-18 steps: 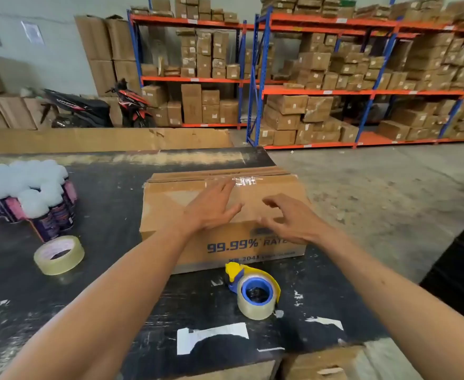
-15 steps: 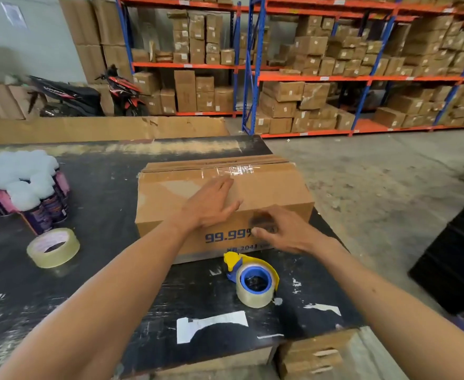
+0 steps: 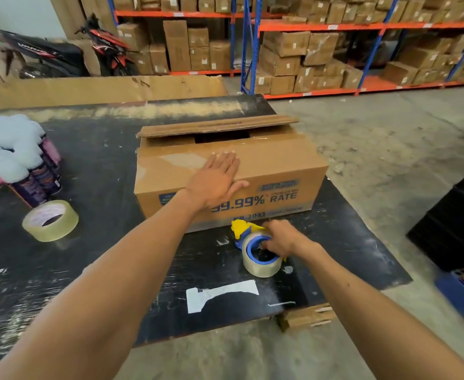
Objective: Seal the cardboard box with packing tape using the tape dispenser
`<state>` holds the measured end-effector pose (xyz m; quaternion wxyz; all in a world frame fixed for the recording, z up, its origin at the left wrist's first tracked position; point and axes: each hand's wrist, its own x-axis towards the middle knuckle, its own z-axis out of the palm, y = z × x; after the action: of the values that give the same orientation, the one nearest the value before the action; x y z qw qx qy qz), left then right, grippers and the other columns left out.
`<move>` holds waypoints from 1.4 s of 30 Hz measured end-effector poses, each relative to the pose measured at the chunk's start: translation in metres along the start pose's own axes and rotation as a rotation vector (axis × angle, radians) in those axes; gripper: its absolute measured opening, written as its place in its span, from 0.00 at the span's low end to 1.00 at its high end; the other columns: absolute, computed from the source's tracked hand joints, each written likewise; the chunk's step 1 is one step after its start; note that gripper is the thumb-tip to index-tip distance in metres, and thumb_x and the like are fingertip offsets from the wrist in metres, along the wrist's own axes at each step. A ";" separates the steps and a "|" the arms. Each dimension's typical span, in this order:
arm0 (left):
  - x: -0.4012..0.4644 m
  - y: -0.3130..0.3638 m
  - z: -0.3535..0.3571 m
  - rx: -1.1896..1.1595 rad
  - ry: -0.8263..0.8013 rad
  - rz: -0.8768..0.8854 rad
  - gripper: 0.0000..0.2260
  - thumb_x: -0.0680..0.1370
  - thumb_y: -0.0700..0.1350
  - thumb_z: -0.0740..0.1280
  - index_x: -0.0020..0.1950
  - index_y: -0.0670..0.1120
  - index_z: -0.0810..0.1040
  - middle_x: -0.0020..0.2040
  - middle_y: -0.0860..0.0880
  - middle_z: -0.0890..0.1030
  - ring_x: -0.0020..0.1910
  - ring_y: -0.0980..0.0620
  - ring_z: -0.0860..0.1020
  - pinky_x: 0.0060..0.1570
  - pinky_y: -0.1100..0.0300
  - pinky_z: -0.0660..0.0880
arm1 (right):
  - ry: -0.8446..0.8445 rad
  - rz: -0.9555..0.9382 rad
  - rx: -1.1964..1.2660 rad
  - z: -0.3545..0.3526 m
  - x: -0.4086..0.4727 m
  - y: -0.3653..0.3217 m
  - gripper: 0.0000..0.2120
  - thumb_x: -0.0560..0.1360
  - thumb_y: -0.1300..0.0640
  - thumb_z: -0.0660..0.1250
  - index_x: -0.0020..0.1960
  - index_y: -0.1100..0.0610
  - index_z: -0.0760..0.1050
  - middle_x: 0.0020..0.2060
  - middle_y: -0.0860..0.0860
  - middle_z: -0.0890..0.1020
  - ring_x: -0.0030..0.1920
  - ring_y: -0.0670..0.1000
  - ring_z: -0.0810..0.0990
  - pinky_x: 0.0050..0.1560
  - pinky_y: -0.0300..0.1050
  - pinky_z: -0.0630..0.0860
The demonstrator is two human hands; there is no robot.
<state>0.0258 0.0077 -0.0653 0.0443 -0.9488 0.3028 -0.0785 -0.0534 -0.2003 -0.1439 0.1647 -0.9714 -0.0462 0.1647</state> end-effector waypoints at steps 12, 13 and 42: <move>-0.002 0.002 -0.005 0.004 -0.082 -0.016 0.32 0.83 0.61 0.43 0.82 0.43 0.51 0.82 0.44 0.51 0.81 0.45 0.50 0.77 0.41 0.49 | 0.013 -0.073 0.915 -0.091 -0.051 -0.003 0.09 0.76 0.60 0.68 0.56 0.58 0.77 0.44 0.58 0.83 0.41 0.53 0.80 0.42 0.44 0.75; -0.002 0.002 -0.005 0.007 -0.082 -0.017 0.32 0.83 0.61 0.43 0.82 0.43 0.51 0.82 0.44 0.51 0.81 0.45 0.50 0.77 0.41 0.48 | 0.024 -0.085 1.003 -0.098 -0.053 -0.005 0.08 0.75 0.62 0.67 0.54 0.59 0.76 0.41 0.59 0.80 0.37 0.53 0.77 0.38 0.44 0.73; -0.064 -0.028 -0.141 -2.195 0.250 -0.634 0.16 0.80 0.44 0.69 0.64 0.37 0.74 0.60 0.37 0.81 0.51 0.44 0.83 0.53 0.50 0.80 | 0.735 -0.761 0.371 -0.154 -0.039 -0.092 0.29 0.71 0.59 0.75 0.68 0.41 0.76 0.46 0.49 0.74 0.48 0.48 0.75 0.45 0.39 0.72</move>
<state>-0.0348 0.0625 0.0689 -0.8584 -0.4955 -0.0420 0.1263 -0.0419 -0.1663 0.0364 0.3861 -0.8344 -0.3034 -0.2503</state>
